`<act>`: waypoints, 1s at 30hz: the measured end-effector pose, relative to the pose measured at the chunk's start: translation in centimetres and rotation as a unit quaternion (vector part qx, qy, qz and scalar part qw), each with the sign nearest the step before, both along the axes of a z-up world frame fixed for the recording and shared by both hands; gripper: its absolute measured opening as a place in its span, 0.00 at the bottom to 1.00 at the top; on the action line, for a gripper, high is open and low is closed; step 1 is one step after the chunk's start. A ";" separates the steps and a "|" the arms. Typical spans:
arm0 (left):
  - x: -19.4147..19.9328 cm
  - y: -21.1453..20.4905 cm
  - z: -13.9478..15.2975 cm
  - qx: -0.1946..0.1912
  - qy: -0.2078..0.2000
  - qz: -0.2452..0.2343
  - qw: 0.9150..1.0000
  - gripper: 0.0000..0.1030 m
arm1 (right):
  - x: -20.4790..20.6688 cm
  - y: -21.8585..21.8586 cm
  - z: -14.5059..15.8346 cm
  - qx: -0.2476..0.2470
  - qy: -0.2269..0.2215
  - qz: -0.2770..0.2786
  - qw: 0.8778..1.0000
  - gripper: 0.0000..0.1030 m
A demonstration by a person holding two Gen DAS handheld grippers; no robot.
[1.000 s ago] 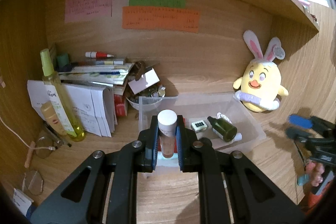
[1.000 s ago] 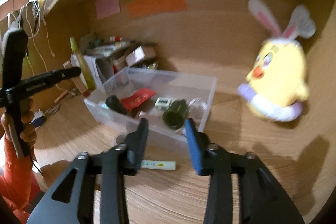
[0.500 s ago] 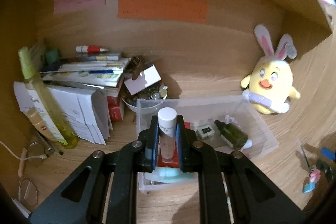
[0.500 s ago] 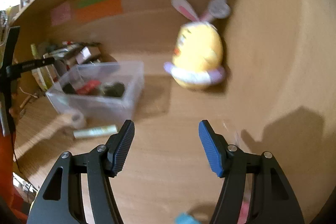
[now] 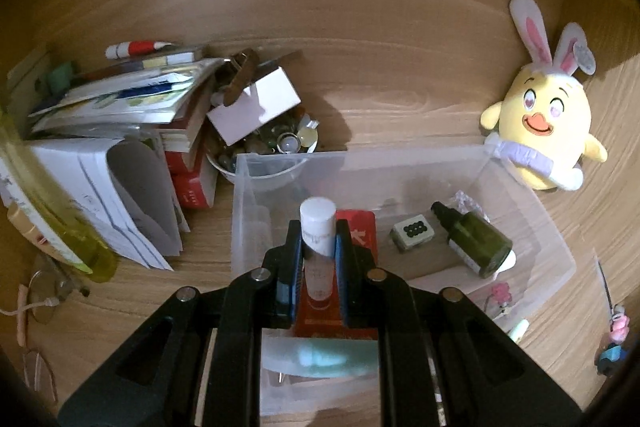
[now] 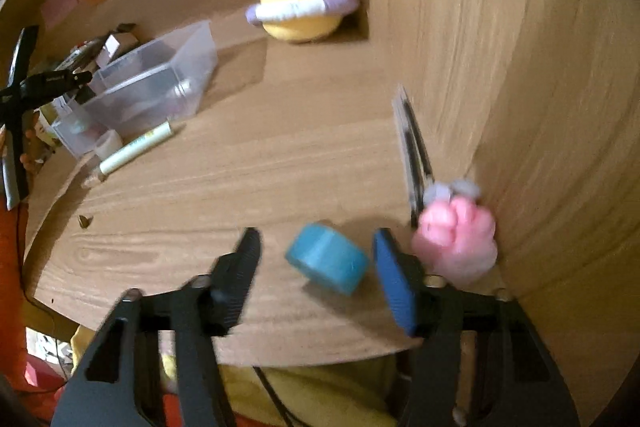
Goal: Organize objects
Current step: 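Lower the red-tipped tube into the bin while the right gripper grasps the teal tape roll, then lower the teal tape roll into the bin and open the right gripper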
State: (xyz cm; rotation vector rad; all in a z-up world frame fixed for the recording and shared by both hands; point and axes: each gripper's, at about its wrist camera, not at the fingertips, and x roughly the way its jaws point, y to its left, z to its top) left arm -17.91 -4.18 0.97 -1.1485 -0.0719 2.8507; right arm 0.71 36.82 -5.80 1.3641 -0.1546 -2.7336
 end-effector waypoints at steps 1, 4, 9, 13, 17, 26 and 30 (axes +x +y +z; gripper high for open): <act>-0.1 0.0 -0.1 0.003 -0.001 -0.004 1.000 0.14 | 0.0 0.2 -0.2 -0.010 0.001 -0.002 1.000 0.37; -0.4 0.1 -0.1 0.007 -0.005 -0.014 1.000 0.14 | -0.5 0.2 -0.2 -0.023 0.011 -0.007 1.000 0.37; -0.3 0.4 0.2 0.010 -0.012 -0.028 0.999 0.14 | -2.7 -0.8 0.9 -0.035 0.031 0.006 0.999 0.37; 0.1 0.2 0.7 0.014 -0.012 -0.028 0.999 0.29 | -5.1 -2.9 3.2 -0.037 0.065 0.038 0.996 0.37; 1.0 -0.1 1.5 -0.002 0.006 -0.014 1.000 0.44 | -7.5 -5.8 6.0 -0.030 0.106 0.081 0.991 0.37; 4.5 -1.1 2.8 -0.013 0.030 0.006 0.999 0.58 | -12.8 -12.7 8.4 -0.020 0.139 0.157 0.978 0.37; 6.5 -1.4 3.0 -0.016 0.042 0.010 0.999 0.61 | -14.9 -14.6 7.7 -0.022 0.125 0.173 0.977 0.37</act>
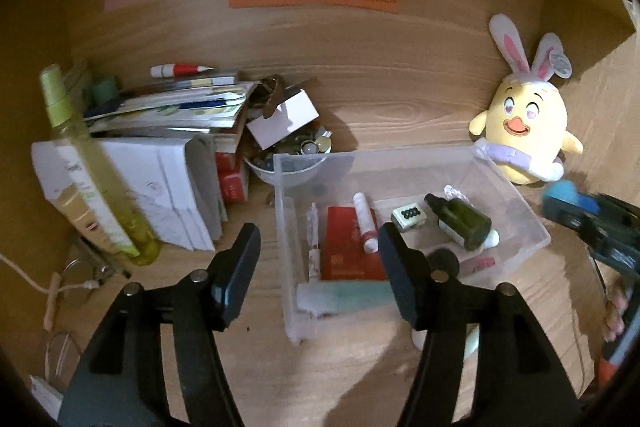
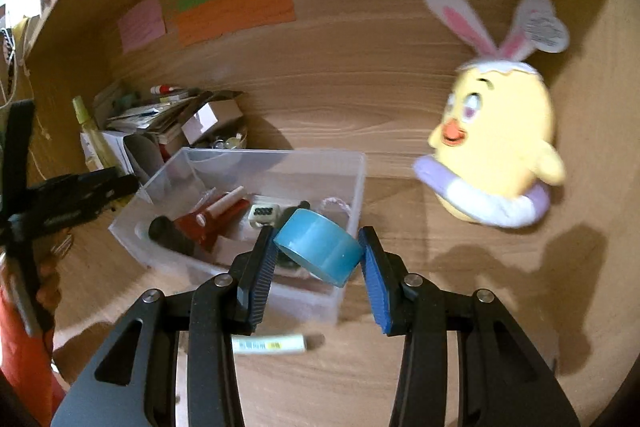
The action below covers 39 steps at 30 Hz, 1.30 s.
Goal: Organize objects
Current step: 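Lower the teal tape roll into the bin and open the right gripper, then grasp the beige eraser block with the left gripper while the right approaches the white marker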
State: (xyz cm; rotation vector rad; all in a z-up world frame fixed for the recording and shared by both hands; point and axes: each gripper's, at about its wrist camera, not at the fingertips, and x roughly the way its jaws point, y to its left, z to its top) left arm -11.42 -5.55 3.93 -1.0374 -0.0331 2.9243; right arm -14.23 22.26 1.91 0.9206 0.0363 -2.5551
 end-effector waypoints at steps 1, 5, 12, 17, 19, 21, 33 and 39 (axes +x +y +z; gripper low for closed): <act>0.5 0.0 0.0 0.000 0.003 0.001 1.000 0.64 | -0.6 -0.5 -0.4 0.001 -0.007 0.002 1.000 0.37; 2.0 0.0 -0.5 0.008 0.003 -0.004 1.000 0.68 | -2.2 -1.5 -1.7 0.010 -0.026 0.005 1.000 0.37; 3.6 1.2 -2.5 0.012 -0.026 -0.022 0.999 0.68 | -3.2 -2.2 -2.8 0.028 -0.036 0.010 0.999 0.37; 4.6 2.6 -4.0 0.006 -0.043 -0.039 0.998 0.73 | -3.6 -3.2 -3.3 0.046 -0.037 0.016 0.998 0.37; 4.8 3.3 -4.8 0.006 -0.056 -0.047 0.997 0.73 | -3.7 -3.6 -3.5 0.051 -0.036 0.015 0.998 0.37; 5.0 3.9 -5.6 0.007 -0.070 -0.057 0.996 0.73 | -3.6 -3.9 -3.7 0.059 -0.035 0.020 0.997 0.38; 5.0 6.7 -8.8 -0.005 -0.121 -0.097 0.988 0.73 | -0.8 -3.3 -2.2 0.044 -0.012 0.036 0.998 0.66; 4.6 7.6 -9.3 -0.008 -0.133 -0.103 0.986 0.73 | 2.0 -1.4 -2.0 0.027 -0.014 0.043 0.999 0.76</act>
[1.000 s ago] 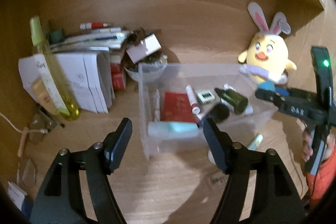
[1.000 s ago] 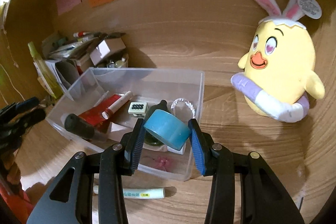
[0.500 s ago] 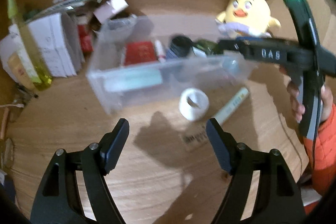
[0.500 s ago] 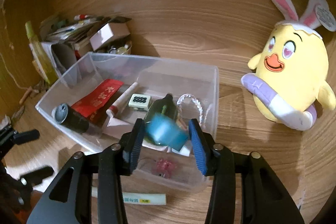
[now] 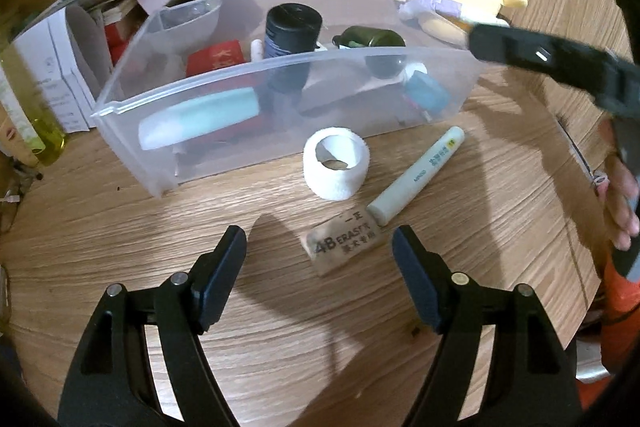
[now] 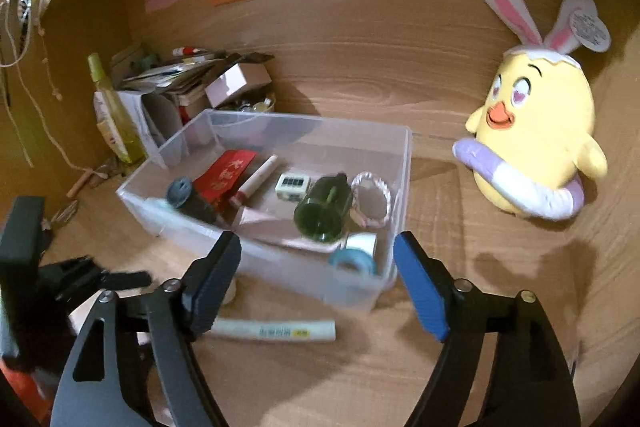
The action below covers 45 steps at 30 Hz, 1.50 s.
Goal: Organize objects
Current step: 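Grasp the beige eraser block with the left gripper while the right approaches the white marker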
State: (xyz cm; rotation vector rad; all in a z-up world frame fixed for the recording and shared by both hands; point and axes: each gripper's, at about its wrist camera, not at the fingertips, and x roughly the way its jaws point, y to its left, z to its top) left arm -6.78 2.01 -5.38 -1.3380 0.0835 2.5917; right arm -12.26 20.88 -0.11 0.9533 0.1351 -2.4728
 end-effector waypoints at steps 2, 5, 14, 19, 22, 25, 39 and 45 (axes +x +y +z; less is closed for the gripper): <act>0.0 0.2 -0.1 -0.003 -0.002 -0.004 1.000 0.70 | 0.6 0.3 -0.2 0.002 -0.004 0.004 1.000 0.78; 0.0 0.5 -0.4 -0.011 -0.004 -0.006 1.000 0.61 | 1.4 0.5 -1.0 0.010 -0.016 0.009 1.000 0.79; 0.3 0.6 -0.2 -0.023 0.005 -0.004 1.000 0.43 | 0.7 -0.9 -5.4 0.013 -0.082 0.011 0.996 0.80; 0.9 -0.3 0.0 -0.004 0.002 0.006 1.000 0.43 | 0.6 -2.2 -6.5 0.015 -0.101 0.019 0.995 0.80; 1.2 -1.3 0.2 0.010 0.002 0.018 1.000 0.43 | 0.9 -3.4 -6.7 0.031 -0.096 0.029 0.994 0.81; 1.8 -1.9 0.4 0.011 0.010 0.025 1.000 0.43 | 1.0 -4.3 -6.8 0.043 -0.090 0.030 0.995 0.85; 3.3 -6.0 0.9 0.023 0.025 0.066 0.997 0.43 | 0.0 -5.8 -8.3 0.104 -0.097 0.023 0.990 0.91; 3.3 -6.2 1.3 0.028 0.034 0.067 0.997 0.43 | 0.3 -5.1 -7.7 0.091 -0.084 0.019 0.992 0.89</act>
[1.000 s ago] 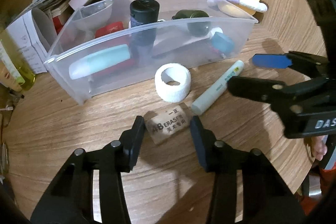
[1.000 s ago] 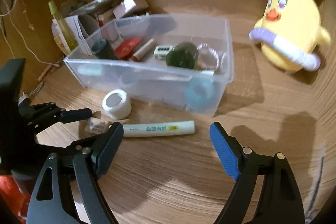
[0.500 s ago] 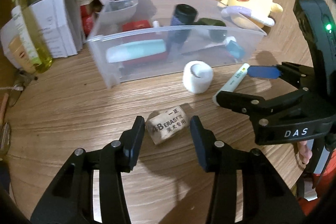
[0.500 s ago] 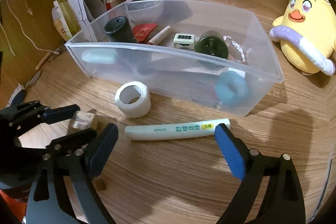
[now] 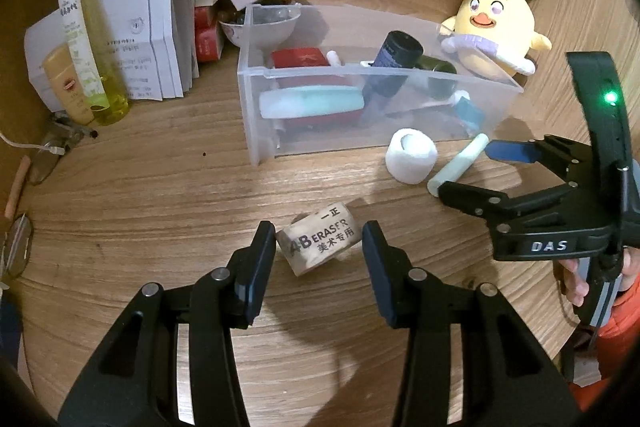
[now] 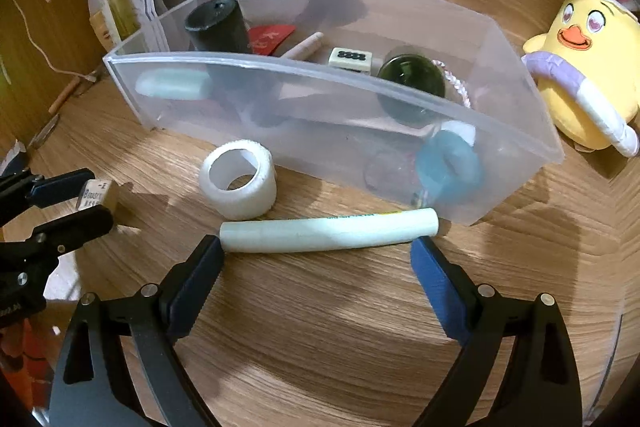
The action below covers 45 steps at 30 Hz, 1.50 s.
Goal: Organize objects
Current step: 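Grasp the beige eraser block with the left gripper while the right approaches the white marker, then drop the eraser into the bin with the left gripper while the right grasps the white marker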
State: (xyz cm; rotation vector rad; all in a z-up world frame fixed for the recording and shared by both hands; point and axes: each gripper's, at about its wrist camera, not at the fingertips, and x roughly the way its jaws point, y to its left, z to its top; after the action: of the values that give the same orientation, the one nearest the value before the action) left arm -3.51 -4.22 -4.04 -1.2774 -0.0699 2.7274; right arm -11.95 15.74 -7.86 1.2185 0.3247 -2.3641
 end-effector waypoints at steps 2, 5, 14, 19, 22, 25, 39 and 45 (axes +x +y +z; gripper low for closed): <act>-0.1 0.0 0.2 0.000 0.004 -0.001 1.000 0.43 | 0.4 0.7 0.6 -0.008 0.007 -0.002 1.000 0.89; -0.2 -0.2 0.7 0.003 0.012 -0.002 1.000 0.43 | 0.9 1.9 1.6 -0.028 0.007 -0.006 1.000 0.88; -0.4 -0.7 1.7 0.015 0.027 0.008 0.999 0.43 | 0.9 1.4 3.7 -0.028 0.054 -0.038 0.997 0.89; 0.2 -1.3 1.8 0.017 0.030 0.013 0.999 0.43 | -0.8 0.8 1.8 -0.005 0.038 -0.089 0.995 0.89; 0.2 -1.3 1.7 0.013 0.029 0.011 0.999 0.43 | -1.0 1.2 1.1 -0.013 0.022 -0.090 0.996 0.89; 0.2 -1.2 1.8 0.011 0.031 0.007 0.999 0.43 | -1.4 2.3 0.8 -0.027 -0.005 -0.085 0.996 0.89; -1.9 -1.5 6.2 0.005 0.091 0.018 0.996 0.43 | -2.2 3.6 0.4 -0.066 -0.039 -0.137 0.988 0.89; -4.7 -1.7 6.4 0.008 0.080 0.019 0.997 0.43 | -1.0 2.8 -0.1 -0.025 -0.017 -0.107 0.994 0.88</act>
State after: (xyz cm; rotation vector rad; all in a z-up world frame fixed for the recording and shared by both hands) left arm -8.18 -5.89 2.32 -1.0611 -0.0998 2.8438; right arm -12.98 18.54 -7.92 1.3267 0.1268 -2.5107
